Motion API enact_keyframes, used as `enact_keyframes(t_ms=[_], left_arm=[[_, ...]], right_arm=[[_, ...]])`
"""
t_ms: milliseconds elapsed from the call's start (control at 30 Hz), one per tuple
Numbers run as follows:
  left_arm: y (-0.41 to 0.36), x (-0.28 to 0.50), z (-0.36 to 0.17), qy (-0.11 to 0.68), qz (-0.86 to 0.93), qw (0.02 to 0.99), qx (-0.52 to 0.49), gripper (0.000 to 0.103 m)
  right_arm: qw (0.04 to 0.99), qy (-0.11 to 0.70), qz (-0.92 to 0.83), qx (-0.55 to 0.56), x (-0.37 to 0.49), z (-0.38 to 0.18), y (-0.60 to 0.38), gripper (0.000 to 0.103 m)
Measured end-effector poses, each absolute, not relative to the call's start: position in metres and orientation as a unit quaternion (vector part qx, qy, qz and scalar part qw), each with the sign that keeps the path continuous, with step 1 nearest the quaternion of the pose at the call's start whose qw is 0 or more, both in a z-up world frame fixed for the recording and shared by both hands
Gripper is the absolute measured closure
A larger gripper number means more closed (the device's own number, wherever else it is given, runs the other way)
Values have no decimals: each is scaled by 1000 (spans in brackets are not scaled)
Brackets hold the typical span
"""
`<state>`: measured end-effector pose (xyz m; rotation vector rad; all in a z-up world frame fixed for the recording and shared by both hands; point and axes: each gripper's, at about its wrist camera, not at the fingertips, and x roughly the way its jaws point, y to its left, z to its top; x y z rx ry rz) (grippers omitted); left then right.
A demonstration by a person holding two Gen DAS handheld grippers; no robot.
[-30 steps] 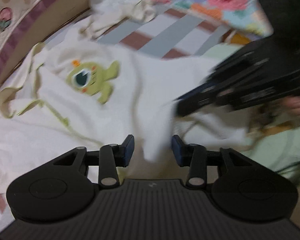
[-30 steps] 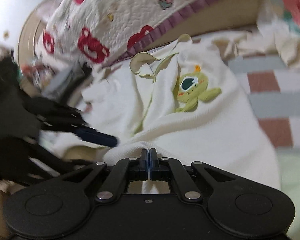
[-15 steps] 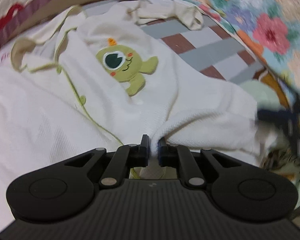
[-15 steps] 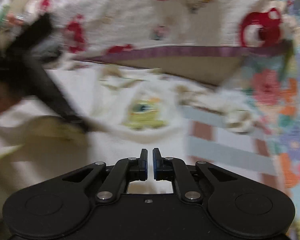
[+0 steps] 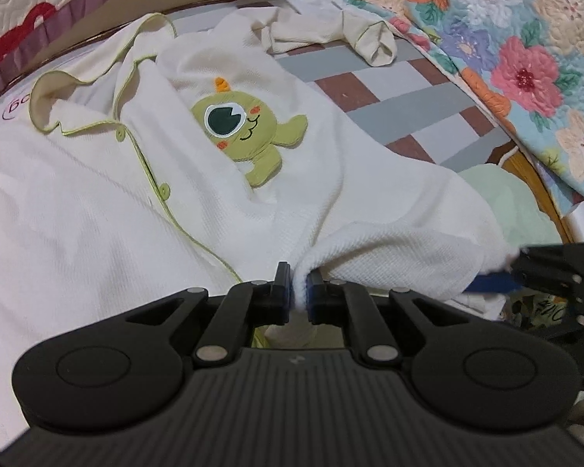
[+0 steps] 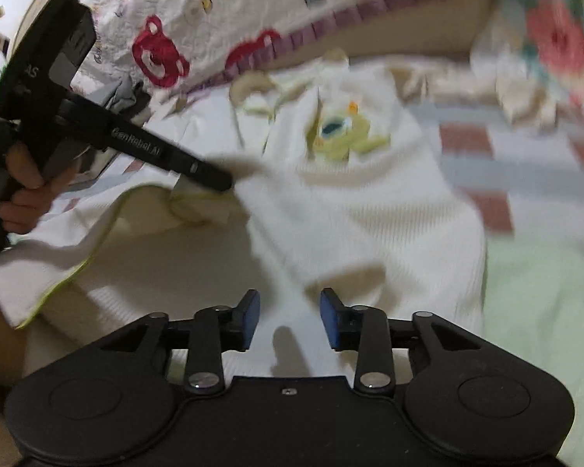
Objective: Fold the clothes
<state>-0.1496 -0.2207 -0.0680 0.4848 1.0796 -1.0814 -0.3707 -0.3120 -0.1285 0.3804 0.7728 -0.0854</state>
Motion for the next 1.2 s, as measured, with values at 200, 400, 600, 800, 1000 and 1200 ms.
enact_keyframes(t_ms=[200, 400, 600, 800, 1000, 1200], left_arm=[[-219, -152, -63, 471, -491, 696, 228, 97], [-198, -149, -32, 452, -521, 693, 207, 91], [-167, -165, 11, 378, -580, 691, 208, 71], [-161, -190, 21, 378, -641, 639, 194, 59], [-181, -208, 8, 380, -655, 618, 212, 48], [-191, -193, -12, 419, -618, 637, 192, 94]], right_arm=[[916, 327, -30, 230, -355, -139, -323, 91], [857, 298, 72, 414, -365, -123, -341, 99], [807, 253, 134, 517, -374, -102, -350, 99], [836, 249, 104, 479, -359, -86, -353, 99], [831, 252, 91, 488, -345, -92, -350, 99], [864, 248, 99, 428, -361, -76, -349, 98]])
